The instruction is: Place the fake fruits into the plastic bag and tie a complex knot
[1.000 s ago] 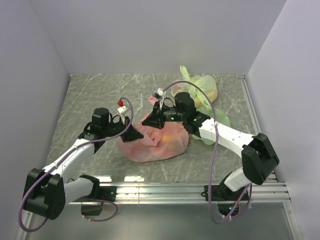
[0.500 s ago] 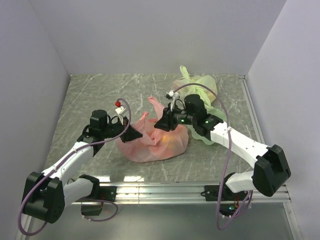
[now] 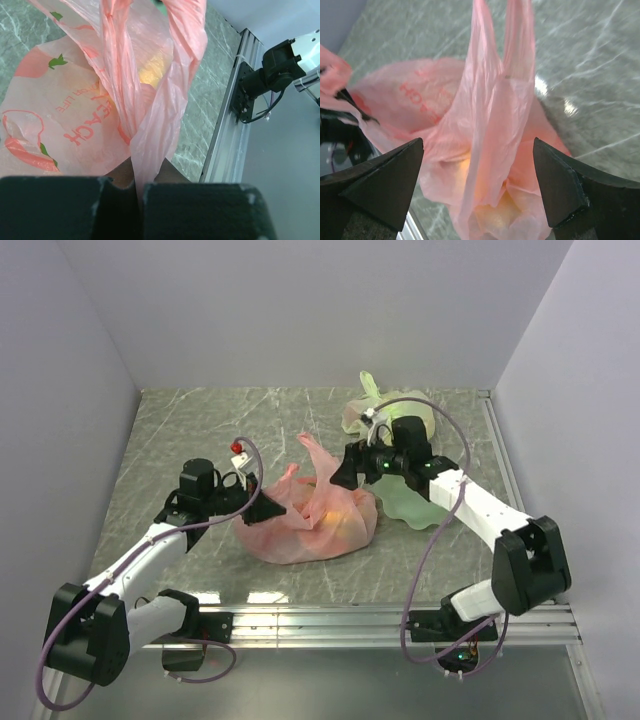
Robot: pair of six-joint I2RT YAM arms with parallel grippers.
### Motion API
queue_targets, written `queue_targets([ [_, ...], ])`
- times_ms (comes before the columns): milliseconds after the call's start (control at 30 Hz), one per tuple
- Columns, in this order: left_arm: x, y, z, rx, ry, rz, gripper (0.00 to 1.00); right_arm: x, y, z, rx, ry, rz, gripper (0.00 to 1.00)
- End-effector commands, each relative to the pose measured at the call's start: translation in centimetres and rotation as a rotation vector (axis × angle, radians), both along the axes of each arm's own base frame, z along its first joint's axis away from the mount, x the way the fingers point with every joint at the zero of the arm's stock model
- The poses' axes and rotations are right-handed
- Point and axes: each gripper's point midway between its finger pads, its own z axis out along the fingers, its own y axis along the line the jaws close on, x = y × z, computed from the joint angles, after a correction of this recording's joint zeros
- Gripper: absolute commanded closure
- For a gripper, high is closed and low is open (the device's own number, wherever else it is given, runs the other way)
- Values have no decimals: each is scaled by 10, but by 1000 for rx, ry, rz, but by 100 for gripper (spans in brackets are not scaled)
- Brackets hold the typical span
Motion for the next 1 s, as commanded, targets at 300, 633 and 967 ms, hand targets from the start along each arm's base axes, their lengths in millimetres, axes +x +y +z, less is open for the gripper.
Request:
queue_targets([
  [300, -4, -7, 25, -39, -123, -127, 99, 7, 27, -43, 25, 45, 206, 15],
  [633, -2, -22, 48, -65, -179, -242, 99, -47, 53, -16, 75, -73, 518, 100],
  [967, -6, -36, 28, 3, -275, -435, 99, -97, 65, -1, 43, -136, 770, 93],
])
